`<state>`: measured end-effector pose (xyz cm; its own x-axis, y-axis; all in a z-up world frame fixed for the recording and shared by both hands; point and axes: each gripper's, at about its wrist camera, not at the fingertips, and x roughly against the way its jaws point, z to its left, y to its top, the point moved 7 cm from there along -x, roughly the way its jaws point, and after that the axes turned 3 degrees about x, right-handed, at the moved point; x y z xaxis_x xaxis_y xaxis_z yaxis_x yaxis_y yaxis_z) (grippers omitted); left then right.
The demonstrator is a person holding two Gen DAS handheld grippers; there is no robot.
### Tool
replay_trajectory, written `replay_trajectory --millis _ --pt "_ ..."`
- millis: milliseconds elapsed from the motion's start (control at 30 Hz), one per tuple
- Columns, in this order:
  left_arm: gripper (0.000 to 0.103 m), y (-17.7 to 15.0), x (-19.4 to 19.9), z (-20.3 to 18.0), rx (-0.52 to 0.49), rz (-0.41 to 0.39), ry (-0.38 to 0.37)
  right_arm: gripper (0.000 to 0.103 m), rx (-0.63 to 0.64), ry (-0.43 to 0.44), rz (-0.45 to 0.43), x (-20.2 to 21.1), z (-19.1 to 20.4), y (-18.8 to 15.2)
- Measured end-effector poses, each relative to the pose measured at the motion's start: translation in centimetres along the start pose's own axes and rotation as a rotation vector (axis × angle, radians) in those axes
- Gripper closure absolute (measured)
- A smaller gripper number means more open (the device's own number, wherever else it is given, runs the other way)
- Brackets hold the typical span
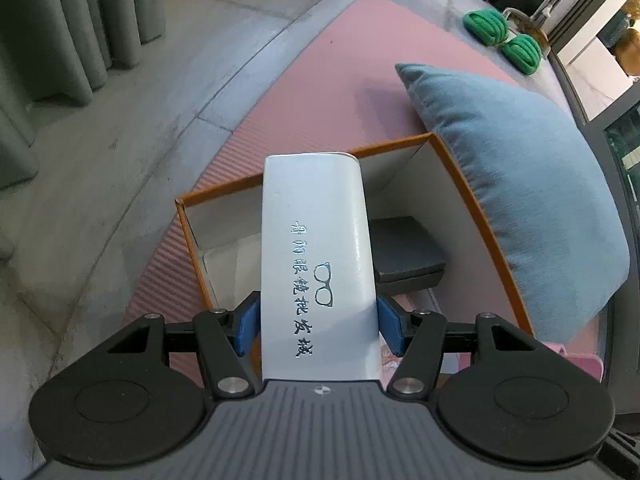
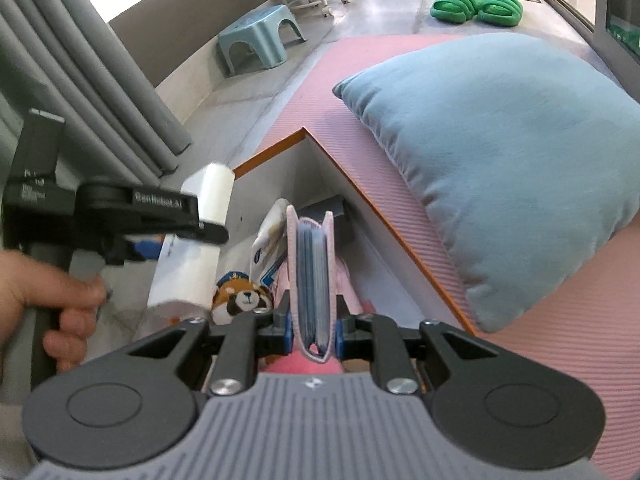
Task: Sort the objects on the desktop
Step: 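Lift the glasses case and card holder and carry both over the shoebox, then lower both into the shoebox and open both grippers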
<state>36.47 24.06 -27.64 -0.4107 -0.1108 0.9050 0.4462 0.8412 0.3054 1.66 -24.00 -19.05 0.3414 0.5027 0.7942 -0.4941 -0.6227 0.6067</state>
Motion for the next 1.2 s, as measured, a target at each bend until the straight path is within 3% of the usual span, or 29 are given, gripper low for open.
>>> replay_trajectory --millis 233,433,533,600,633,733,967,1033,1200 --pt "0.033 -0.4 -0.3 0.6 0.061 0.020 0.003 0.083 -0.167 -0.003 -0.032 -1.3 -1.8 0.4" --pt "0.033 0.6 -0.4 1.4 0.064 -0.014 0.016 0.083 -0.250 0.028 -0.030 -2.6 -2.0 0.3" --pt "0.032 1.0 -0.3 1.9 0.096 -0.018 -0.022 0.082 -0.322 0.106 -0.074 -3.1 -1.8 0.5" --pt "0.032 1.0 -0.3 1.8 0.087 -0.018 -0.037 0.068 -0.337 0.110 -0.040 -3.9 -1.6 0.1" --pt "0.032 1.1 -0.2 1.7 0.081 -0.023 -0.045 0.052 -0.321 0.073 -0.011 -4.2 -1.6 -0.2" --pt "0.032 1.2 0.3 1.1 0.067 -0.038 -0.063 0.049 -0.229 -0.005 -0.015 -3.9 -1.8 -0.7" --pt "0.032 1.0 1.2 -1.1 -0.027 -0.058 -0.071 0.052 -0.117 -0.044 -0.047 -2.3 -3.1 -1.6" --pt "0.032 0.7 1.0 -1.1 -0.038 -0.053 -0.062 0.064 -0.085 0.002 -0.018 -2.2 -2.9 -2.1" --pt "0.032 0.0 0.7 -1.4 -0.055 -0.041 -0.052 0.074 0.019 0.056 0.031 -2.2 -1.5 -3.5"
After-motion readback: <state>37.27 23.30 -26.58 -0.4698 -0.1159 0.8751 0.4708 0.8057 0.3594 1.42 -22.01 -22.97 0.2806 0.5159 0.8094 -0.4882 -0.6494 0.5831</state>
